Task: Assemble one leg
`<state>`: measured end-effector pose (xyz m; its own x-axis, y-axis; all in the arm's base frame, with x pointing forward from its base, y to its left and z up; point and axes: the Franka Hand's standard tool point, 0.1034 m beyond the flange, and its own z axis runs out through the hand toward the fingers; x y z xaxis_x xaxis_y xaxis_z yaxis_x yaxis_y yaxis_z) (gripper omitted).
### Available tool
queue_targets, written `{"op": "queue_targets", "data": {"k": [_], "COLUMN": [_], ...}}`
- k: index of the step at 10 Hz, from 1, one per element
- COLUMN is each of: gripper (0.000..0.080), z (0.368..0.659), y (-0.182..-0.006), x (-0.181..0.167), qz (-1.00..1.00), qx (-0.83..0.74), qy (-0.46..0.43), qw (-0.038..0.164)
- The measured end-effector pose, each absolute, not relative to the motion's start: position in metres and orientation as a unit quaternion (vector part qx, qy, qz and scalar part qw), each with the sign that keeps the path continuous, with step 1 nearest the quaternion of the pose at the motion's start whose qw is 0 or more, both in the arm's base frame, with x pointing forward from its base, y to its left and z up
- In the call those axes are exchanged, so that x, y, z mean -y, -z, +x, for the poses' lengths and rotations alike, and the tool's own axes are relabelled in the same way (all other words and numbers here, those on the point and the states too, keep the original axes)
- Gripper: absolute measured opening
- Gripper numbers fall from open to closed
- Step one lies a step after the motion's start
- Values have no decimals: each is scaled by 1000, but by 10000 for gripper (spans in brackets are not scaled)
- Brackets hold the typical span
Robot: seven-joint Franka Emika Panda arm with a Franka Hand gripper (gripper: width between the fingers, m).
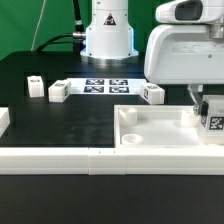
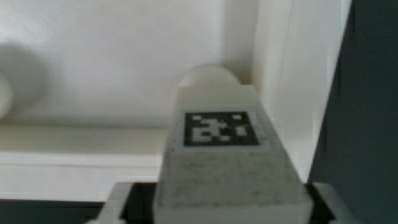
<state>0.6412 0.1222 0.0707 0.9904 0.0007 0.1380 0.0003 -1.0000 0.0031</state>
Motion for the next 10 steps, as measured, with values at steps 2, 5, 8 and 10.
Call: {"op": "queue_targets", "data": {"k": [2,5,8,10], "gripper": [289,291,291,292], "z": [641,639,638,637], "y": [-70,-70,-70,-69], "x": [-119,-117,-115,-115], "qz": [987,944,878,830], "qx": [142,319,472,552], "qy": [-76,-80,-70,-62], "qw": [-20,-30,-49,-56]}}
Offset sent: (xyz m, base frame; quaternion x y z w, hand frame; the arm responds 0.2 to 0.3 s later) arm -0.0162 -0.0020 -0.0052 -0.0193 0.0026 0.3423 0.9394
